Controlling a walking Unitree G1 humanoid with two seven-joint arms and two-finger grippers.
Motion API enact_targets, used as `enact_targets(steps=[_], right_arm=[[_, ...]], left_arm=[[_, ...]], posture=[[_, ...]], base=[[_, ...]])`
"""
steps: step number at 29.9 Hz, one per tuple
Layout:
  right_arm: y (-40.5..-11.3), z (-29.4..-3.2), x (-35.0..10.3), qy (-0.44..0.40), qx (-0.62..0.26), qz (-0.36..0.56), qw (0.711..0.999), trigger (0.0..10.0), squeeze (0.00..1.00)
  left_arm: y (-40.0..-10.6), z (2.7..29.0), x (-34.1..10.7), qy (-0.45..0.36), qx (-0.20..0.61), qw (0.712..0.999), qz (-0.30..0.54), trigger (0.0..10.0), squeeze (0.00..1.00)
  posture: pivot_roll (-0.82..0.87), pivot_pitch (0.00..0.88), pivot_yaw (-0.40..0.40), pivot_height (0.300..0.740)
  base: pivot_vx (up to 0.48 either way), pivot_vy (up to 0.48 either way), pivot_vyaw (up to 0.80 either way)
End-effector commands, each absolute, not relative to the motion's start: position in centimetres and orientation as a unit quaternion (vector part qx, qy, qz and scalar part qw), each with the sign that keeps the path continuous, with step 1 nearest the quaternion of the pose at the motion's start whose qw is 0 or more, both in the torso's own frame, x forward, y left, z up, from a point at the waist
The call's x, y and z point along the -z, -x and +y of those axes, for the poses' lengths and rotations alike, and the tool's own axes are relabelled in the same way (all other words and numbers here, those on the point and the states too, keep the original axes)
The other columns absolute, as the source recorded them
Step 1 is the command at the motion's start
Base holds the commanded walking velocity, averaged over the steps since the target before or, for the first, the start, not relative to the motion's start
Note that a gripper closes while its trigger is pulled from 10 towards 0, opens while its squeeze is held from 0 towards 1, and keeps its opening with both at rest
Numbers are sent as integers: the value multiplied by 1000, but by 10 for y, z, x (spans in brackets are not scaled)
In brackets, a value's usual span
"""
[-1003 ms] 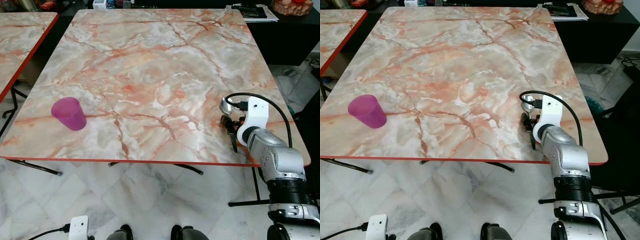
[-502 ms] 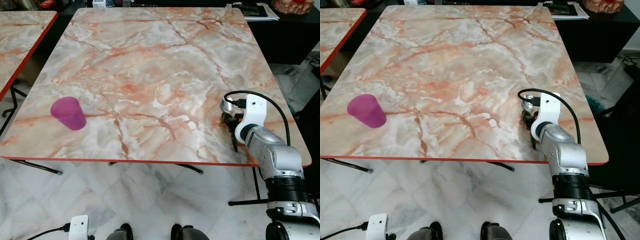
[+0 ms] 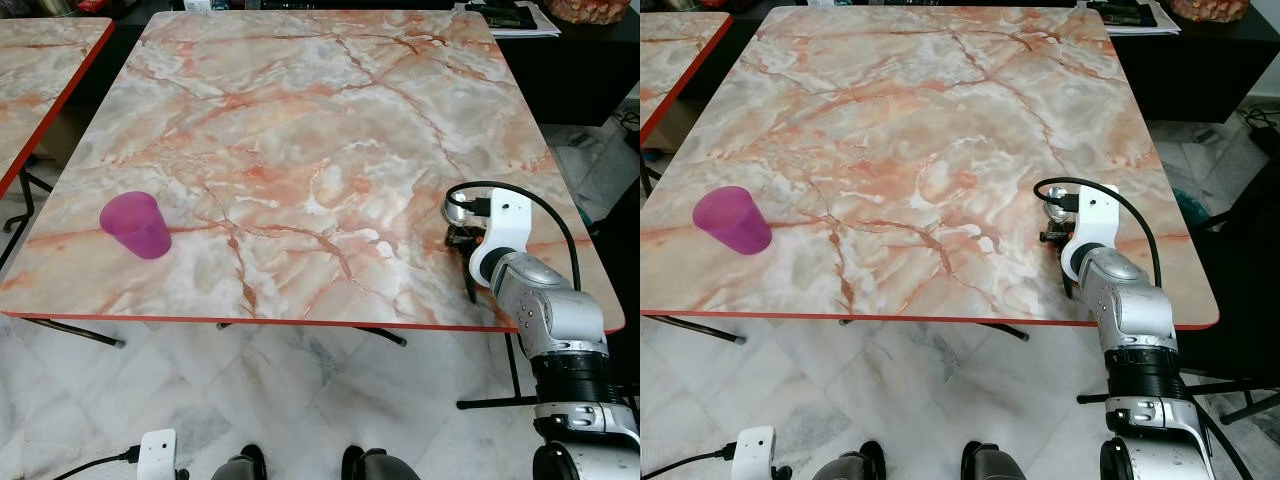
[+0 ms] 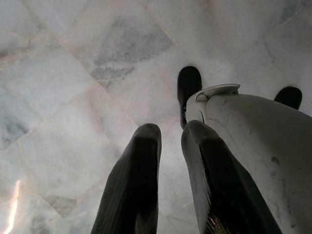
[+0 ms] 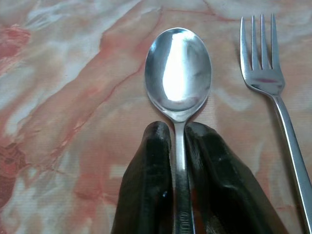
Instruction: Setting the table
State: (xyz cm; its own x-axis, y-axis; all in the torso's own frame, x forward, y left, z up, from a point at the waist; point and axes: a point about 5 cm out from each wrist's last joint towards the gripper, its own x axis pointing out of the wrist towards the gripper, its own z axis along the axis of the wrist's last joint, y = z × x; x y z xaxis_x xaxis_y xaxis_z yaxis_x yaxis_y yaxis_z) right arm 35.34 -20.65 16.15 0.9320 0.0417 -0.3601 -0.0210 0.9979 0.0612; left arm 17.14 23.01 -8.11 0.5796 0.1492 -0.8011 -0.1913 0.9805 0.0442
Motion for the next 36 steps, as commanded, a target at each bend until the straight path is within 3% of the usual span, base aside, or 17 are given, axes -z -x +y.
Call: enact_targets(steps=[1,16,17,18,19,20,36], right_arm=[[-352,-209,-159,-19,-13,193,981,0,0],[-354,-206,-162,-19,-17,168,985,0,0],[-354,-205,-166,-19,-15,153,988,471,0],[-356,-203,-175,-18,-14,121,992,4784,0],[-356,-203,-175,-18,-14,121,992,4784,0],[-358,-200,-182,-22,-14,96,995,10000,0],[-354,-172,-219,11,2,-123,992,10000,0]], left_arm=[[-155,225,90,37,-96,871,480,10000,0],[-154,225,90,37,-95,870,482,10000,0],[-154,225,90,37,-95,870,482,10000,0],[-154,225,90,35,-94,870,482,10000,0],[-154,225,90,35,-94,870,482,10000,0],[-154,225,90,35,-94,870,482,10000,0],[-148,231,91,7,-80,873,481,10000,0]], posture=[[-79,250,-30,736],[-75,234,-26,736],[-75,232,-26,736],[-74,226,-25,736],[-74,226,-25,736],[-73,220,-22,736],[-65,106,19,736]], base=[[0,0,0],[0,0,0],[0,0,0],[0,0,0],[0,0,0],[0,0,0],[0,0,0]])
